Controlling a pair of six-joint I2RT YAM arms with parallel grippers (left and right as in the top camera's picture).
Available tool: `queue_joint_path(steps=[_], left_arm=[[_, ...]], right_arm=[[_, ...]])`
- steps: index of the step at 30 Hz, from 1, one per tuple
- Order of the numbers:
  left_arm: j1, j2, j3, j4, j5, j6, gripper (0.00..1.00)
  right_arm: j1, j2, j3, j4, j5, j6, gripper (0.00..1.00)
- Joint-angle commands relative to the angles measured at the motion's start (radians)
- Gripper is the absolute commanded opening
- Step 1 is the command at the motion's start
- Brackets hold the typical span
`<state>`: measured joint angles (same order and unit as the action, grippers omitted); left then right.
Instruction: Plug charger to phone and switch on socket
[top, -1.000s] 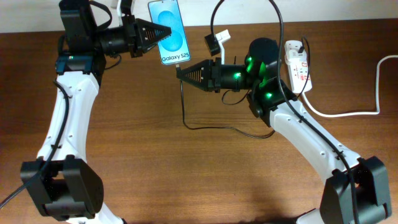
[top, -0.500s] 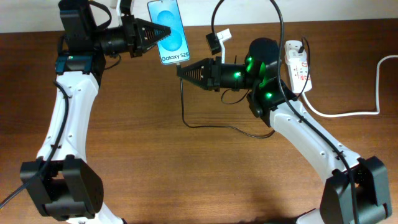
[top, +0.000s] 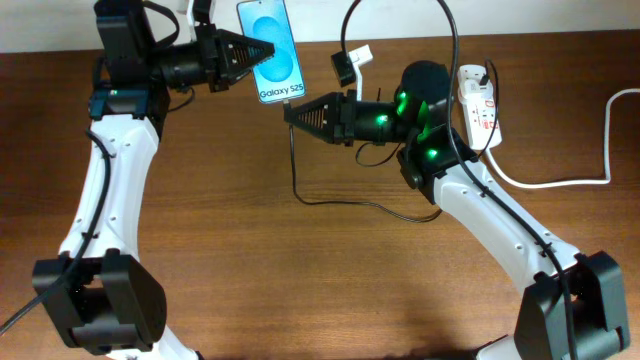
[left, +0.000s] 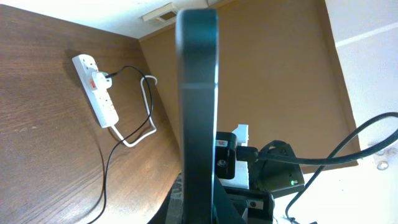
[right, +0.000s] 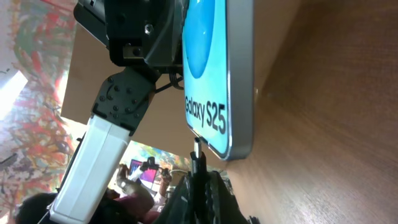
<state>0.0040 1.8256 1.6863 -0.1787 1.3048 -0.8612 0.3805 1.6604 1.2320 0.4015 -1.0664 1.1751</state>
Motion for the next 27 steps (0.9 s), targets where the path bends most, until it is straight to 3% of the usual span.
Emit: queue_joint_path(steps=[1,27], left_arm=[[-0.001,0.001,0.013,0.006,0.019,-0.006,0.00],[-0.002,0.001,0.013,0.006,0.019,-0.014,0.00]], right_arm=[[0.005,-0.002,0.003,0.007,0.004,0.009,0.04],[0.006,-0.002,0.003,-0.005,-0.037,0.098,0.04]])
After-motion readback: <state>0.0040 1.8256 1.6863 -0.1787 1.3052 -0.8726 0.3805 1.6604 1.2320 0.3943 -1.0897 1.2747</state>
